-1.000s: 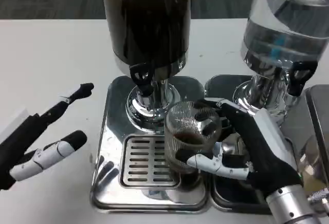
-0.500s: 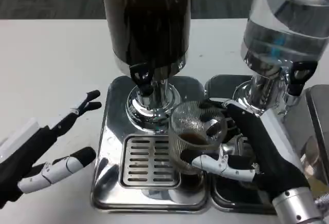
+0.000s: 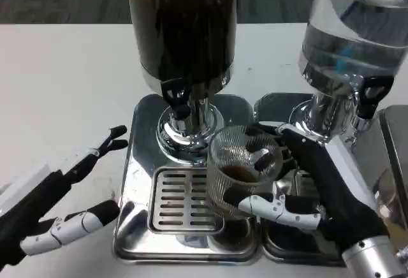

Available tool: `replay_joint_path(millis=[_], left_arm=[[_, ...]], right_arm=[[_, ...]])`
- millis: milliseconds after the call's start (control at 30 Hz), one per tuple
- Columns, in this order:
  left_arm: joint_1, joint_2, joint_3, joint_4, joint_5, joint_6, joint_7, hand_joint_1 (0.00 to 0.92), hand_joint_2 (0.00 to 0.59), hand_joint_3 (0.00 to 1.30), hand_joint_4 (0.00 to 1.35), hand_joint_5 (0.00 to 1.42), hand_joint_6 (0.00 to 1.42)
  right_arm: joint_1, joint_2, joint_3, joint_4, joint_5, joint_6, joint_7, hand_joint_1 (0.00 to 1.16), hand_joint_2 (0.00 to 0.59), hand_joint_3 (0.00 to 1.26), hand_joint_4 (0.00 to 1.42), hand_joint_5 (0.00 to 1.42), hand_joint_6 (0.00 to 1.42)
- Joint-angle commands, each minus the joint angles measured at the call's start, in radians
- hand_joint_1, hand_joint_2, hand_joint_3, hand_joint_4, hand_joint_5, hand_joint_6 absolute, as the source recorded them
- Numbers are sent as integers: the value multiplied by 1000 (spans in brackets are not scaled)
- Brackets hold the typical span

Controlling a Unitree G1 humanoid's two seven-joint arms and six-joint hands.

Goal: Grasp the cup under the faucet to collect the drink, then remove the cup.

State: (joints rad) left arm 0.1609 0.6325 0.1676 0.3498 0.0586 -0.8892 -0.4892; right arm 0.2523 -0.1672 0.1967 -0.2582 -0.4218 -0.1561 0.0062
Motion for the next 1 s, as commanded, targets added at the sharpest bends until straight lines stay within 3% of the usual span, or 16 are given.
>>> replay_joint_path(millis=[33, 500, 1000], left_arm=[[35, 25, 6, -25, 6, -19, 13, 0, 125, 0, 0, 0, 9], [95, 26, 16, -95, -15, -3, 27, 0, 118, 0, 0, 0, 9], [147, 20, 17, -141, -28, 1, 26, 0, 113, 0, 0, 0, 8]], right_arm=[[14, 3, -10, -65, 36, -4, 12, 719, 244, 462, 521, 614, 653], [85, -10, -13, -151, 69, 9, 66, 720, 244, 476, 536, 623, 674], [123, -27, -8, -181, 94, 9, 102, 711, 253, 477, 536, 636, 677]])
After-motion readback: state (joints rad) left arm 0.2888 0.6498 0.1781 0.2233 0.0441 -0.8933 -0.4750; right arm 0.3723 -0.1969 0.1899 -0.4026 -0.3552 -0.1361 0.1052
